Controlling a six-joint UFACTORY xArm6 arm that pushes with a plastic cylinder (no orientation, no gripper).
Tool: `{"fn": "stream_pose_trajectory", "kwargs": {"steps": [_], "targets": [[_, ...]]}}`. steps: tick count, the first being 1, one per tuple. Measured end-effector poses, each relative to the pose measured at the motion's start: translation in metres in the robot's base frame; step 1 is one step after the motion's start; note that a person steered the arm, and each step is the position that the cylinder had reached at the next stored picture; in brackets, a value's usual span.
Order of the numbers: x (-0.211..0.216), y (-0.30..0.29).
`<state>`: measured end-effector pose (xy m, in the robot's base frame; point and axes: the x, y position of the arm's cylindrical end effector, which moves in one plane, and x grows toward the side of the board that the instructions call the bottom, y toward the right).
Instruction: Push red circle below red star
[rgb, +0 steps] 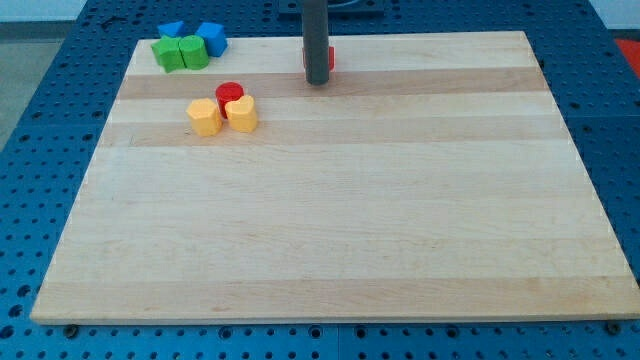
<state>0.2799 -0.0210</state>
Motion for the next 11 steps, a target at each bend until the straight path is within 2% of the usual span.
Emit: {"fn": "stream_pose_trajectory", "kwargs": {"steps": [2,4,5,7,8,9,10,11], "targets": [[-0.024,0.0],[-0.028,-0.006],[0.001,-0.037],[0.115,-0.072],[0.157,-0.121],[0.162,-0.19],[0.132,-0.207],[0.079,-0.195]]}}
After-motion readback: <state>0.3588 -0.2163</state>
